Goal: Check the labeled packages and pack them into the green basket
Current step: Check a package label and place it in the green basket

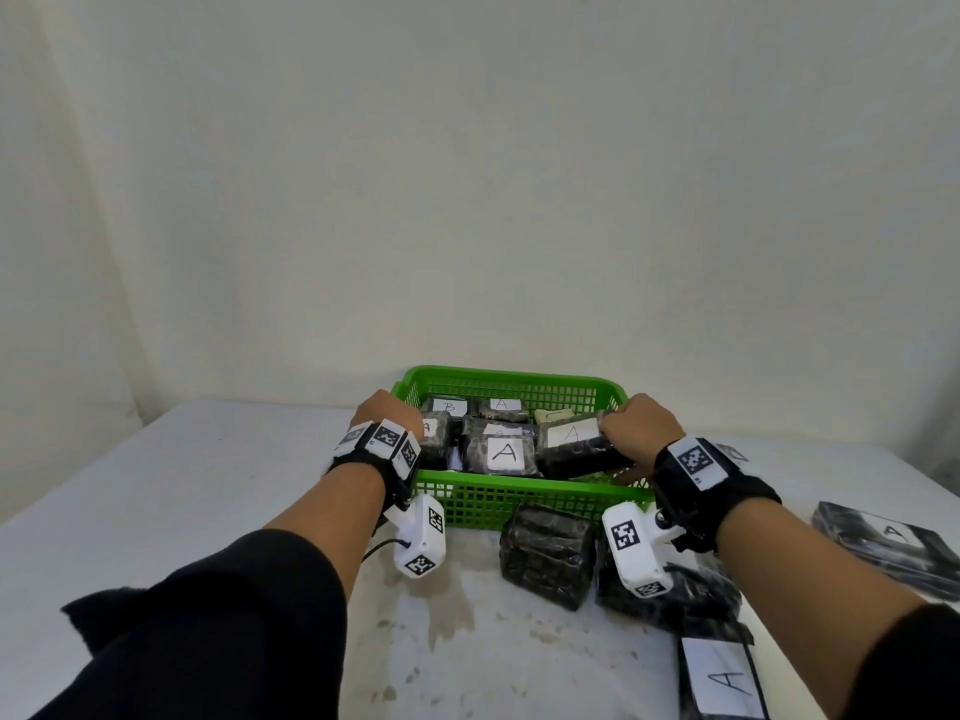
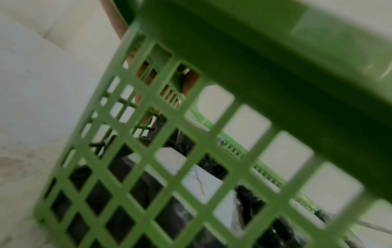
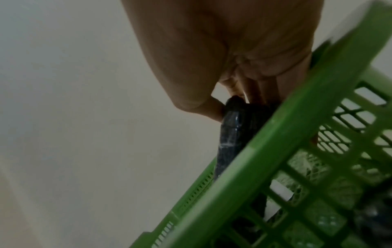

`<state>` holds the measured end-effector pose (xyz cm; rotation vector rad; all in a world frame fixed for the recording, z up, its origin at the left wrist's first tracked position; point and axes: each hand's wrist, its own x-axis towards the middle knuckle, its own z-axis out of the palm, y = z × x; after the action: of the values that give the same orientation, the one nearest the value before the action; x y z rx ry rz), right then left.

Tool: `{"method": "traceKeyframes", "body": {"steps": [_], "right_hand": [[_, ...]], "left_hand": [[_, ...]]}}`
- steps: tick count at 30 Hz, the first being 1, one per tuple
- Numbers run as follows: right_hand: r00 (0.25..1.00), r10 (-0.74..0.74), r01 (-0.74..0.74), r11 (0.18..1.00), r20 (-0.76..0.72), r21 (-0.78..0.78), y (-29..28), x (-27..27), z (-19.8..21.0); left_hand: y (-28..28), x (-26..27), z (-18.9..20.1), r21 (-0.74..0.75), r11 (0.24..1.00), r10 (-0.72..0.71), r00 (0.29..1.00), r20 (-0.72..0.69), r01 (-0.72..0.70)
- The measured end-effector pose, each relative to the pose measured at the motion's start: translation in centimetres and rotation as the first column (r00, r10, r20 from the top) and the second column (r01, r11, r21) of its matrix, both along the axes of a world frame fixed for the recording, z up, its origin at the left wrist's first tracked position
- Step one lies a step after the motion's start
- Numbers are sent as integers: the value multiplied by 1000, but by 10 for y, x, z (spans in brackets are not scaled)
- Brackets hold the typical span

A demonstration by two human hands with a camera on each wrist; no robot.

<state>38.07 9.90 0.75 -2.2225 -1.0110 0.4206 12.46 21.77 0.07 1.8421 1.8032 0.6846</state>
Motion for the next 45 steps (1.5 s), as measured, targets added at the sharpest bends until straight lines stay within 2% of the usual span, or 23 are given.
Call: {"method": "traceKeyframes", "body": {"steps": [3, 7, 12, 17, 20, 32, 37, 40, 45], "right_hand": [[993, -44, 51, 997, 105, -63, 4, -5, 1], [978, -105, 111, 994, 179, -24, 6, -5, 6], [957, 27, 25, 984, 287, -175, 10, -5, 7], [946, -23, 79, 984, 322, -162, 11, 0, 9], [939, 8, 66, 976, 344, -205, 12, -2, 10], [912, 105, 24, 952, 396, -306, 17, 0, 7], [917, 171, -26, 928, 361, -372, 17, -1, 10], [912, 159, -20, 937, 377, -348, 16, -2, 8], [953, 164, -70, 938, 255, -340, 15, 5, 6]], "left_hand": [[2, 0, -3, 4, 1000, 5, 1000, -2, -5], [5, 1, -5, 11, 1000, -5, 1000, -12, 6], [7, 0, -7, 19, 1000, -14, 999, -32, 14], [9, 0, -9, 24, 1000, -16, 999, -47, 17], [10, 1, -9, 26, 1000, -10, 998, -55, 11], [10, 1, -9, 33, 999, -6, 998, -66, 8], [10, 1, -10, 49, 999, 0, 998, -65, 3], [10, 1, -10, 52, 999, 4, 998, -62, 0], [9, 1, -10, 45, 999, 0, 998, -57, 2]]}}
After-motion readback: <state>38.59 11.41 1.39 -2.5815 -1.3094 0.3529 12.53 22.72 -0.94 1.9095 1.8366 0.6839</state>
